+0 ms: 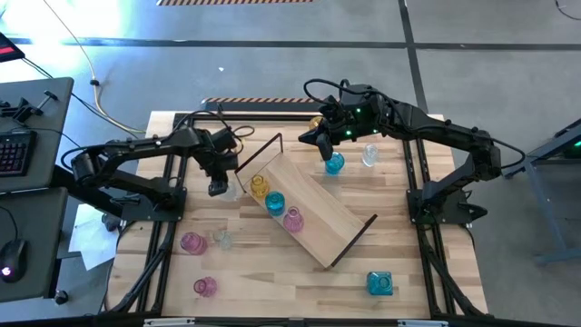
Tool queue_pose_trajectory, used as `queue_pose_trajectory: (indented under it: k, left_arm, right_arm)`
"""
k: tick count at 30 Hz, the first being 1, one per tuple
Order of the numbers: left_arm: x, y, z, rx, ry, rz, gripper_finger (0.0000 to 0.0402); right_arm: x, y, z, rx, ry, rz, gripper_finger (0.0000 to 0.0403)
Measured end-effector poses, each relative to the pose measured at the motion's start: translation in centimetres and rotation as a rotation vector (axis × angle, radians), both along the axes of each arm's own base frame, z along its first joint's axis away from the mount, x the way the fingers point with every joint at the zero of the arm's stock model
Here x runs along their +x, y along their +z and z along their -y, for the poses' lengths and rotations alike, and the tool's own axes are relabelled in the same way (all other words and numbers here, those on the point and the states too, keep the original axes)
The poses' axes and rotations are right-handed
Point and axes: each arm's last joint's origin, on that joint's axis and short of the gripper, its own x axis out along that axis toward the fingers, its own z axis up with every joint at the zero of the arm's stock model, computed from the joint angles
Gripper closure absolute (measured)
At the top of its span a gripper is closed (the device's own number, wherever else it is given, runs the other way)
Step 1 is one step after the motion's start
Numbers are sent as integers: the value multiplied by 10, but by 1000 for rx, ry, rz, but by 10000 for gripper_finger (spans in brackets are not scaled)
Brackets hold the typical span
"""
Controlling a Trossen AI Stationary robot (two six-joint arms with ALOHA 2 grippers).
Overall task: Sort vases onto shelf
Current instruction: Put the top left crystal vase on the shelf
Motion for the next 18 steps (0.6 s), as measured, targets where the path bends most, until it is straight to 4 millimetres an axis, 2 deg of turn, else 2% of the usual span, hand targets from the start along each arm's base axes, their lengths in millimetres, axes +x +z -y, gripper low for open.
queue_pose_trajectory:
  k: [5, 7, 18]
  left_arm:
    - [-1, 0, 0, 3, 2, -10, 362]
    - [-1, 0, 0, 2, 0, -11, 384]
    - [5, 21, -4, 82, 12, -47, 386]
  right_arm:
    - [0, 0, 0, 0, 0, 0, 403]
    - [0, 0, 0, 0, 0, 0, 403]
    - [0, 0, 0, 0, 0, 0, 403]
